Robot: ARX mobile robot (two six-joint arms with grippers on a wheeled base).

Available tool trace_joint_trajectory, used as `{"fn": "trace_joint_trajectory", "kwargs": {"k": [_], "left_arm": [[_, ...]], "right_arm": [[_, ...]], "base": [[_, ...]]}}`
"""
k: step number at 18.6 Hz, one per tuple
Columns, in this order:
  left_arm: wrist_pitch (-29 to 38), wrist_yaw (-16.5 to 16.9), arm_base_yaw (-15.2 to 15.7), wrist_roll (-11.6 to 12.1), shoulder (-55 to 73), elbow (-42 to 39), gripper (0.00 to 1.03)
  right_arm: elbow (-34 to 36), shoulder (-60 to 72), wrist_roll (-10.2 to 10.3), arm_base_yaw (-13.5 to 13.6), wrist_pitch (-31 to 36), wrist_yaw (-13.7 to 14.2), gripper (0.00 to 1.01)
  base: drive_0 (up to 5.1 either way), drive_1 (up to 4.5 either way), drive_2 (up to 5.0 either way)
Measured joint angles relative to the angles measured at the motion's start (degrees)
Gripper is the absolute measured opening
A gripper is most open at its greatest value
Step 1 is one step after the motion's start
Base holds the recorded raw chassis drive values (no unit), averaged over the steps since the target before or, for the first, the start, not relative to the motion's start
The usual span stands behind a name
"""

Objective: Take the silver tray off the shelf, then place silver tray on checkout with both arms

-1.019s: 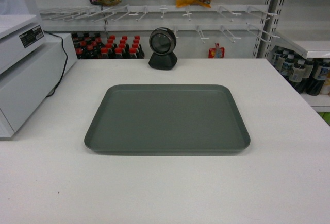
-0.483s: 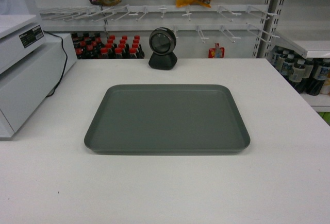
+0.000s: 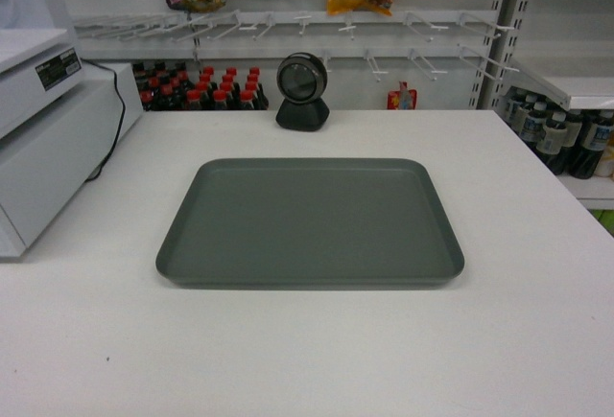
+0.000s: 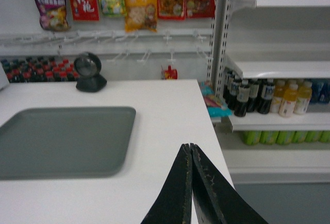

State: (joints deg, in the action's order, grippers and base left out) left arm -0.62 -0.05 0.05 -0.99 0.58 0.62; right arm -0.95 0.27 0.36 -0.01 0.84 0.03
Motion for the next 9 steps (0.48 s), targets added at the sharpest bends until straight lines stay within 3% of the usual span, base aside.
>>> {"fn": "trace_joint_trajectory", "kwargs": {"k": [2,3,9], "left_arm": [[0.3,0.1,-0.1,0.0,0.0,0.0,0.01],[0.3,0.0,-0.1,0.0,0.0,0.0,0.08],[0.4,0.0,-0.1,0.0,0.0,0.0,0.78]], "right_arm": [[0.2,0.0,0.0,0.0,-1.2,-0.1,0.02],[0.2,0.0,0.0,0.0,-0.9,-0.1,0.07],[0.2,0.0,0.0,0.0,-1.1,0.0,0.79]], "base": [[0.0,0.0,0.0],[0.0,0.0,0.0],[0.0,0.0,0.0]]}}
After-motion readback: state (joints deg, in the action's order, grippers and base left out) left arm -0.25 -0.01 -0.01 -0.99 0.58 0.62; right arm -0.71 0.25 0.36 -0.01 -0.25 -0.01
